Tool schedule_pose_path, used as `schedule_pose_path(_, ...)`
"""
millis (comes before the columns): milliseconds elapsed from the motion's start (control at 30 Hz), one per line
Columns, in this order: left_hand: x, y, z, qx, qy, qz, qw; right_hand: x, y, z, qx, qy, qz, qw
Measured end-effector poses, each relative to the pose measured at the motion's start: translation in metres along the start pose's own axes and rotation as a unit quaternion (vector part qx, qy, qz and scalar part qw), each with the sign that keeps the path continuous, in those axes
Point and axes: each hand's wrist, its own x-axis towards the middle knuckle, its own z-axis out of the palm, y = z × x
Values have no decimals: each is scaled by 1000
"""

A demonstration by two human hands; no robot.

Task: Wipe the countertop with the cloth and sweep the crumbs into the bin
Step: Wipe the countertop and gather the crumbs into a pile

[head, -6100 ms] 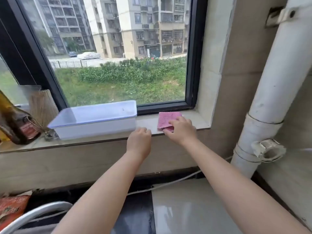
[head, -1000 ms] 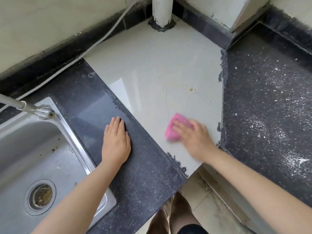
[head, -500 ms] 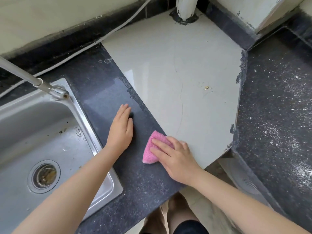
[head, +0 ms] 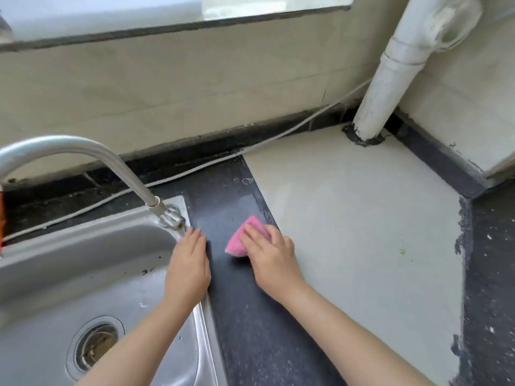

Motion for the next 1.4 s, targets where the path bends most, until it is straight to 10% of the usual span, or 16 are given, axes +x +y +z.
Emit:
schedule_pose_path(167,9,-6,7,8,13,55,998,41,25,13,-56,-30,35,997)
schedule_pose_path(433,34,11,11,33,7,42,999,12,122,-30,-86,-72,370,922)
schedule_pose_path(567,60,26,23,32,8,23,999,44,93,-27,-77,8,217,973)
schedule_pose_path(733,94,35,32,59,9,-19,998,110,39,7,-6,-97,82,992)
schedule_pose_path(1000,99,25,40,92,-3,-66,994,106,116,5,-37,-171,217,960)
schedule_pose_path(1167,98,23,45,106,24,-50,993,67,157,-22,0,-49,344,938)
schedule_pose_path(1400,100,21,45,88,22,-51,995,154,77,34,14,-122,80,989)
